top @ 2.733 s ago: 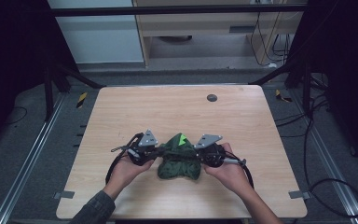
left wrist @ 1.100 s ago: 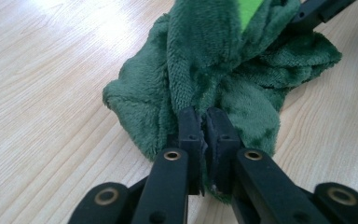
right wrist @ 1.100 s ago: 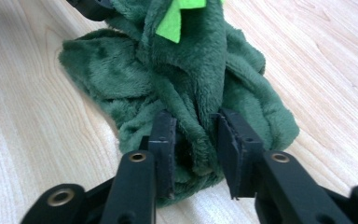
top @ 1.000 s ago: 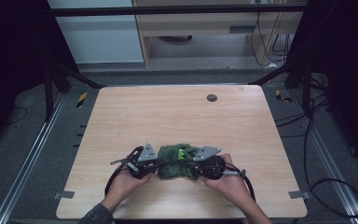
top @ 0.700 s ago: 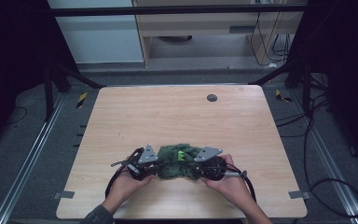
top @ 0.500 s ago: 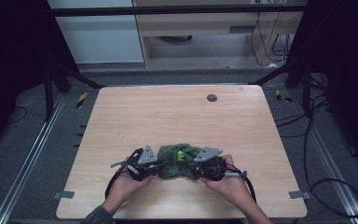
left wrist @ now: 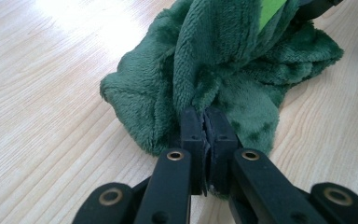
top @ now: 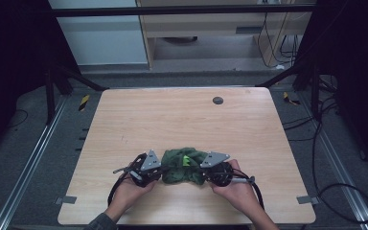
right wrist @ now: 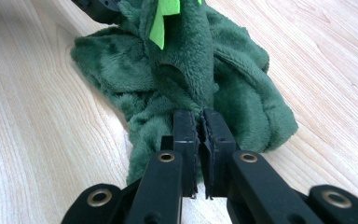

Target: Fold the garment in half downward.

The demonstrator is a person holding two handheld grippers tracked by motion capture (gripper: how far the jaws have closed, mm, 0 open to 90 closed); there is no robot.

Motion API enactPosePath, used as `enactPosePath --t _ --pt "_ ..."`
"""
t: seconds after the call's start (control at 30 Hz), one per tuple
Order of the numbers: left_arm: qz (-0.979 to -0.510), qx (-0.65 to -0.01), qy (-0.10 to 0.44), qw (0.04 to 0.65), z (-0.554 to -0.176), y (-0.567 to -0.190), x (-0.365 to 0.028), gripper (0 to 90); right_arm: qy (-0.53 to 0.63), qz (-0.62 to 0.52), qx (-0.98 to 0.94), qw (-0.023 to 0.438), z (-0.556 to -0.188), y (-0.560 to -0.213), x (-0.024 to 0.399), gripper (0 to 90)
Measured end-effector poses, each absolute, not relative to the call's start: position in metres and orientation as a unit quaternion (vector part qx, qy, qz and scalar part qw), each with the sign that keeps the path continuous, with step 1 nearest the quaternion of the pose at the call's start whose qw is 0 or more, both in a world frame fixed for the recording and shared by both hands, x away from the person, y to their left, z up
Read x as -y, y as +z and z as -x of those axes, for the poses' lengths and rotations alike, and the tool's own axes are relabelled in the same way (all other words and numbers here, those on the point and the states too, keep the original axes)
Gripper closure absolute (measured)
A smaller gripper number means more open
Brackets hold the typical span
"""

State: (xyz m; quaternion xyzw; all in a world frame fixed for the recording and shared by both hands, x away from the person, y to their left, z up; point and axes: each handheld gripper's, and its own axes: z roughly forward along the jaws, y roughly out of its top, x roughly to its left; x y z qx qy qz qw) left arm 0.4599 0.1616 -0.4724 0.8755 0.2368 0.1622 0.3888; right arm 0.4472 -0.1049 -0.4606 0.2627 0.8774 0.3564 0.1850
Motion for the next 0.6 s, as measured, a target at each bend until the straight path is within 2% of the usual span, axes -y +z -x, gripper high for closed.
enactPosePath --t 0.17,0.27,0.6 --pt "-0.876 -0.237 0.164 0.387 -0.457 -0.476 -0.163 87.5 0.354 -0.261 -0.879 0.186 -0.442 -0.462 0.109 85.9" --pt "-0.876 -0.237 0.167 0.386 -0.455 -0.479 -0.162 86.7 0.351 -0.261 -0.879 0.189 -0.439 -0.465 0.111 82.1" --pt "-0.874 -0.239 0.173 0.387 -0.449 -0.484 -0.16 87.5 0.356 -0.263 -0.877 0.185 -0.434 -0.473 0.113 84.9"
